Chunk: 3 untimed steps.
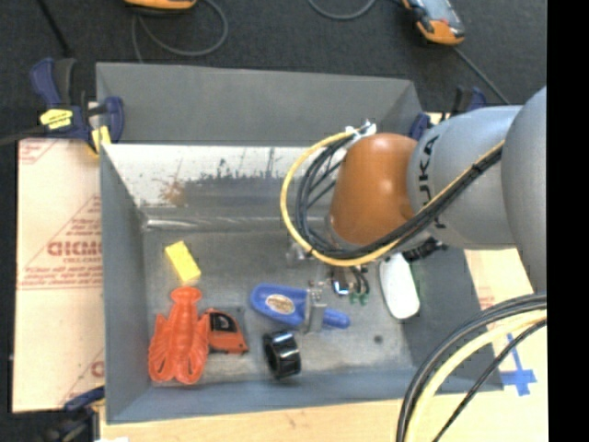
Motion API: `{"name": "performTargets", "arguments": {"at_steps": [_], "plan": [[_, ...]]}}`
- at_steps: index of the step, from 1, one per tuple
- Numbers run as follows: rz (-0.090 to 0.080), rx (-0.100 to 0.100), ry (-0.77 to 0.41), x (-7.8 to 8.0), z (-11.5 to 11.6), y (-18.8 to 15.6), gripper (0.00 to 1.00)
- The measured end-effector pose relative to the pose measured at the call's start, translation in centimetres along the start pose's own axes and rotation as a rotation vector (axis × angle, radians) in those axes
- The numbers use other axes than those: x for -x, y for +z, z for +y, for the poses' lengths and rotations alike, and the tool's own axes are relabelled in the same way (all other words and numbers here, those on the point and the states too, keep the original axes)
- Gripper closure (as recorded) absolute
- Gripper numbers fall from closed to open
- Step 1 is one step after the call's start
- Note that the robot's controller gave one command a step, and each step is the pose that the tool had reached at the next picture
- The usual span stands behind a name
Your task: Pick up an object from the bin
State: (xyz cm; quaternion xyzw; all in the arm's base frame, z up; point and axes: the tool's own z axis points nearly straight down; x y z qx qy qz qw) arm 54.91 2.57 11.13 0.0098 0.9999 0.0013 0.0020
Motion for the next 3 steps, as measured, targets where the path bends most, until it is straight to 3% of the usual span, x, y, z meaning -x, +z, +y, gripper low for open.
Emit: {"name": "performTargets", "arguments": {"at_steps": [1, 2, 3], "plan": [[0.002, 0.0, 0.076, -1.3, 0.0, 3.5, 1.0], [0.002, 0.0, 0.076, -1.3, 0.0, 3.5, 1.0], [0.001, -0.001, 0.079, -2.3, -0.4, -9.7, 1.0]]}}
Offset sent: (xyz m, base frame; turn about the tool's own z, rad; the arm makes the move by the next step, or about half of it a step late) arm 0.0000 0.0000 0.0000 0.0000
